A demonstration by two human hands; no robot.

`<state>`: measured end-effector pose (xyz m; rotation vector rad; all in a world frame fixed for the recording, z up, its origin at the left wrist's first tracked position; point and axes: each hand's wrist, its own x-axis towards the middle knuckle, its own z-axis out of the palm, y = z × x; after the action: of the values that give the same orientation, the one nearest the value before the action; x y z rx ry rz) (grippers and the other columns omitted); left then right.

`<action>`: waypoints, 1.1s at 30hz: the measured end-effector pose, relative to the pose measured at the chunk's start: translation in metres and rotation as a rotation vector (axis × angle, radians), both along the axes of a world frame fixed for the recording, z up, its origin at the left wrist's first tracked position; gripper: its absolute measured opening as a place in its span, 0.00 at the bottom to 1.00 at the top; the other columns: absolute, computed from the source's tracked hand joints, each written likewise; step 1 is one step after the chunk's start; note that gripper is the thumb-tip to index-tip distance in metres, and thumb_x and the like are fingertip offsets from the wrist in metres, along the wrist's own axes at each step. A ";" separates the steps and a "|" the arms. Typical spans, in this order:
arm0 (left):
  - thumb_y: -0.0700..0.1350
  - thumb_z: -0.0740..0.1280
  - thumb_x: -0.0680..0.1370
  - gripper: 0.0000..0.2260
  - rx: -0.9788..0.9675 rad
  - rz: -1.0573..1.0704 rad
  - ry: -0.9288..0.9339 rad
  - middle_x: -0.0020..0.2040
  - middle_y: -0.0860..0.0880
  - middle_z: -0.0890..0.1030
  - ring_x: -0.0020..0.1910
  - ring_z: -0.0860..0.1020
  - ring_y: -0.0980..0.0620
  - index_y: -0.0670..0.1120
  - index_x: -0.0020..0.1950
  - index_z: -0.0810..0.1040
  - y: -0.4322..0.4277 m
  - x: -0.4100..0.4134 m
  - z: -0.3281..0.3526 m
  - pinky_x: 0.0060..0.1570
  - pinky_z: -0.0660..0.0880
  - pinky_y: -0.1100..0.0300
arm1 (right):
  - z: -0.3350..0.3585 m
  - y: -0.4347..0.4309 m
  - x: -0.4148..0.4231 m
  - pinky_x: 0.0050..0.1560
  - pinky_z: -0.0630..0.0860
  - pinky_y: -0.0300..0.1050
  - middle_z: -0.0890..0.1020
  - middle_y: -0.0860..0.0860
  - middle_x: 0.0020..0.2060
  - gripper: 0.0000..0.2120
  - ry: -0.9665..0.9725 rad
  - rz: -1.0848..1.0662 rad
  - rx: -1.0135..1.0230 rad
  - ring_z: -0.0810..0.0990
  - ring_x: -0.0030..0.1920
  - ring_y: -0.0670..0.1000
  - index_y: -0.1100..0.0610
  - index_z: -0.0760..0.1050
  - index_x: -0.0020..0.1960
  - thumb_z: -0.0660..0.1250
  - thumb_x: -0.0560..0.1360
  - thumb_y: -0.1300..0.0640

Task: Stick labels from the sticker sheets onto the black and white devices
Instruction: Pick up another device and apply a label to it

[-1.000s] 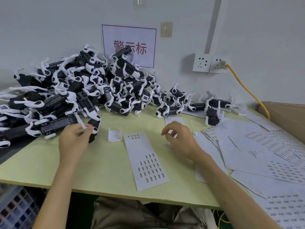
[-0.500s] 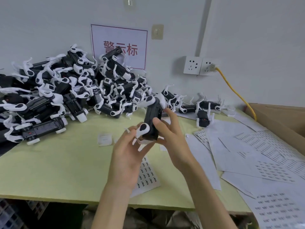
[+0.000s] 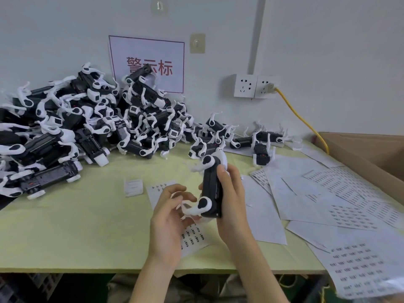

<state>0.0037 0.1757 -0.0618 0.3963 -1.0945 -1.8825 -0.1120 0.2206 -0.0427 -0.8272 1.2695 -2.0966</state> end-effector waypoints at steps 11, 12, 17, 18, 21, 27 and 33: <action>0.55 0.70 0.75 0.15 -0.163 -0.074 -0.313 0.50 0.35 0.82 0.44 0.82 0.39 0.44 0.50 0.82 0.005 -0.009 0.006 0.42 0.81 0.48 | -0.001 0.005 -0.007 0.48 0.78 0.47 0.85 0.51 0.46 0.12 -0.066 0.141 0.004 0.82 0.47 0.52 0.49 0.84 0.57 0.65 0.80 0.47; 0.55 0.70 0.75 0.16 -0.154 -0.081 -0.309 0.51 0.35 0.83 0.46 0.83 0.38 0.44 0.51 0.83 0.005 -0.008 0.006 0.44 0.82 0.47 | -0.001 0.005 -0.008 0.51 0.78 0.48 0.85 0.51 0.49 0.13 -0.064 0.147 0.007 0.83 0.50 0.52 0.49 0.84 0.60 0.63 0.82 0.49; 0.58 0.69 0.76 0.16 -0.199 -0.126 -0.346 0.54 0.43 0.86 0.51 0.85 0.41 0.52 0.58 0.86 0.007 -0.006 0.008 0.47 0.83 0.46 | 0.004 0.007 -0.007 0.60 0.76 0.48 0.84 0.50 0.63 0.19 0.006 0.251 0.050 0.82 0.63 0.51 0.44 0.76 0.71 0.55 0.85 0.56; 0.59 0.70 0.75 0.17 -0.182 -0.147 -0.340 0.55 0.42 0.86 0.50 0.85 0.42 0.52 0.58 0.86 0.008 -0.006 0.010 0.46 0.82 0.47 | 0.004 0.008 -0.007 0.59 0.76 0.46 0.84 0.49 0.63 0.20 0.015 0.272 0.058 0.82 0.62 0.51 0.44 0.76 0.71 0.55 0.85 0.56; 0.61 0.73 0.71 0.21 -0.130 -0.160 -0.305 0.56 0.40 0.85 0.48 0.84 0.41 0.51 0.58 0.86 0.010 -0.003 0.012 0.45 0.81 0.49 | 0.002 0.006 -0.007 0.59 0.76 0.48 0.84 0.50 0.63 0.21 0.011 0.292 0.063 0.83 0.62 0.52 0.42 0.77 0.70 0.54 0.84 0.58; 0.57 0.69 0.76 0.18 -0.071 -0.054 -0.198 0.56 0.41 0.86 0.54 0.84 0.40 0.49 0.60 0.85 0.012 -0.004 0.012 0.43 0.81 0.52 | 0.001 0.006 -0.001 0.42 0.79 0.42 0.84 0.54 0.61 0.22 0.055 0.353 0.045 0.85 0.49 0.51 0.39 0.76 0.69 0.55 0.81 0.55; 0.59 0.68 0.77 0.20 -0.053 0.041 -0.053 0.57 0.40 0.85 0.55 0.84 0.42 0.48 0.60 0.85 0.011 0.000 0.011 0.44 0.82 0.55 | -0.004 0.001 -0.001 0.48 0.77 0.50 0.85 0.55 0.57 0.20 0.139 0.362 0.007 0.83 0.51 0.56 0.44 0.77 0.67 0.58 0.77 0.52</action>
<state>0.0034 0.1872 -0.0507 0.4374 -1.1608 -1.8121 -0.1134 0.2214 -0.0463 -1.1246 1.0976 -1.7712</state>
